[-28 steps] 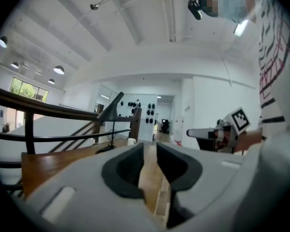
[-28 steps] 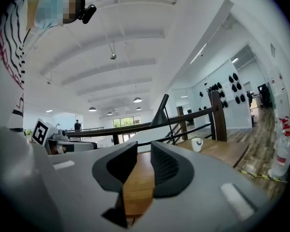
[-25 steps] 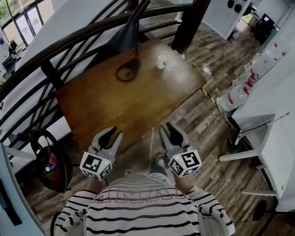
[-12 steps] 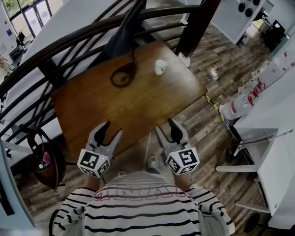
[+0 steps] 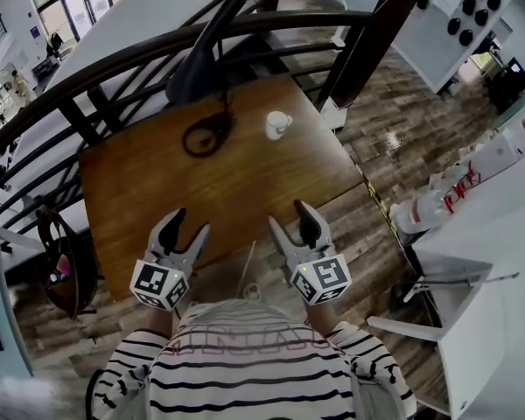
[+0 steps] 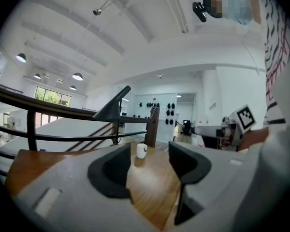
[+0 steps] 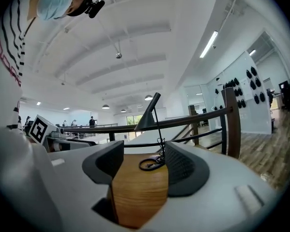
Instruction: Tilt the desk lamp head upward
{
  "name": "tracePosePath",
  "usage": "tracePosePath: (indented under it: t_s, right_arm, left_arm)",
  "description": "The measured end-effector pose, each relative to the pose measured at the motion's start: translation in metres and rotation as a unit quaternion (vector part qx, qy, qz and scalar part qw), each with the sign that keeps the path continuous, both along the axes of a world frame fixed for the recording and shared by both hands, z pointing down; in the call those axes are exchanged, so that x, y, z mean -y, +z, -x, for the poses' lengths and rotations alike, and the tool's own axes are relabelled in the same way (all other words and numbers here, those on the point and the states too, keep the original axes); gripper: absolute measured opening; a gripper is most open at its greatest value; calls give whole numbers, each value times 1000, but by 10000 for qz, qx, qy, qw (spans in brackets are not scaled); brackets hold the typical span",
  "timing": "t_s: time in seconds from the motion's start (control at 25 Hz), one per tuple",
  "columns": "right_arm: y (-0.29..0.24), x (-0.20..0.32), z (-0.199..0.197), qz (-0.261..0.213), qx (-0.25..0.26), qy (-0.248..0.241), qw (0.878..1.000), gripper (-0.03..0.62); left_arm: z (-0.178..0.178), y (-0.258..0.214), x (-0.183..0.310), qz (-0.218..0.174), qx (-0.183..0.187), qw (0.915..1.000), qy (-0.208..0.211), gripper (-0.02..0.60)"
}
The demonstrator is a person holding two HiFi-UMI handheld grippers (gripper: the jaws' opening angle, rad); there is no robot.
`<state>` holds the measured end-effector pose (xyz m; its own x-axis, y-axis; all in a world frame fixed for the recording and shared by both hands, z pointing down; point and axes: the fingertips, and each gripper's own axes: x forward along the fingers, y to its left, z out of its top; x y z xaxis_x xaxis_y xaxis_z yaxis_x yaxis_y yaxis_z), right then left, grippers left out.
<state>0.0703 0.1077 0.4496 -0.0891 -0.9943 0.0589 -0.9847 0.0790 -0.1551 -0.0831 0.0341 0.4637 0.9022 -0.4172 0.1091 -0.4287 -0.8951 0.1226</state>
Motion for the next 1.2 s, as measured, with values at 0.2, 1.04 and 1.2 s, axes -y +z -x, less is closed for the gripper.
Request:
tracePosePath:
  t_s: [0.2, 1.04, 1.2]
  right_arm:
    - [2, 17, -30, 9, -72, -354, 9993, 272]
    - [-15, 165, -11, -126, -92, -360, 9992, 298]
    - [-16, 195, -4, -79, -130, -240, 9996, 296]
  left_arm:
    - [-19, -1, 7, 31, -77, 9992, -390, 252]
    - [2, -36, 144, 162, -557, 9973, -449, 275]
    - [11, -41, 171, 213, -672, 9970, -317, 275]
